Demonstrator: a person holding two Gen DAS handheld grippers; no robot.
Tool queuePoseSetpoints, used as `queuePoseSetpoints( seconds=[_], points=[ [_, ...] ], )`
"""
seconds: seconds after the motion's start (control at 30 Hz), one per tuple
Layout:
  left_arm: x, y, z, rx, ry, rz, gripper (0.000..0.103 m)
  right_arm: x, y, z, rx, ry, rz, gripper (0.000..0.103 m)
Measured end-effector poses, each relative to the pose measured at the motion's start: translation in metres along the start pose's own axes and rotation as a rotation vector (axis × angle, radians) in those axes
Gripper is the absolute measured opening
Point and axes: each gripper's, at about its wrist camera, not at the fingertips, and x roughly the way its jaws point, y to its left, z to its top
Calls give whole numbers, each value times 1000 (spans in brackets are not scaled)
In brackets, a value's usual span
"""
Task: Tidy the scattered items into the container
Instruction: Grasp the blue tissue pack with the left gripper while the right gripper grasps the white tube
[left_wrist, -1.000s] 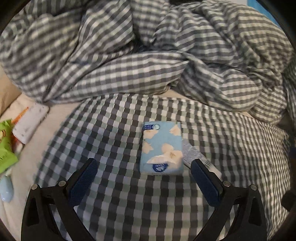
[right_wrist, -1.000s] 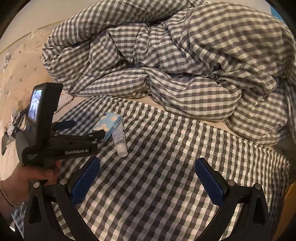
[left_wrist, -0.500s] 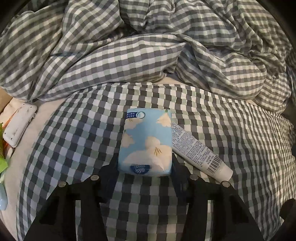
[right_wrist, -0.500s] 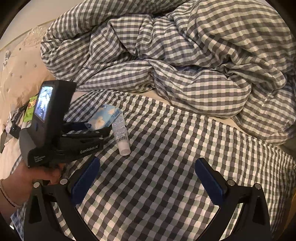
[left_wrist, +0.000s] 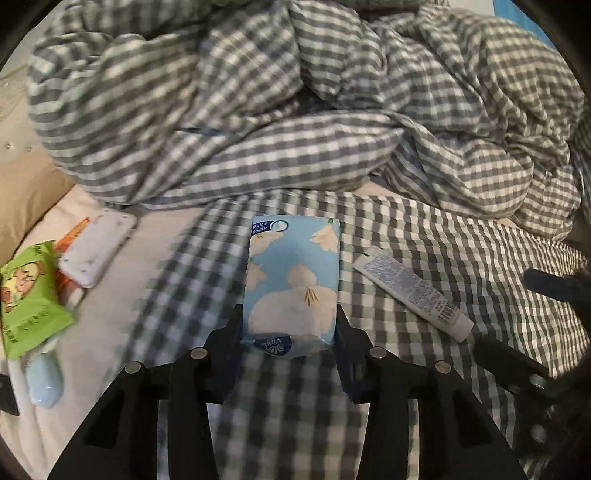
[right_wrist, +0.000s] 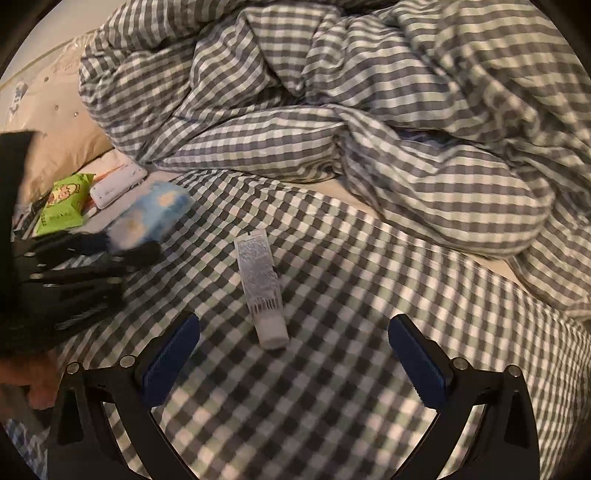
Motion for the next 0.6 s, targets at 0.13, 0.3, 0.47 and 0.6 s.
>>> queuePoseSetpoints(
  seconds=[0.13,0.3,0.47,0.6],
  points=[
    [-9,9,0,-9,-6,10,44,20,7,7,-20,24,10,99],
    [-16,20,0,-38,-7,18,44,47,19,9,-68,101,12,49],
    [-23,25,-1,-43,-14,25,44,48,18,10,-71,107,-8,26],
    [-30,24,1,-44,-22,28,44,37,12,12,-48,96,1,25]
  ],
)
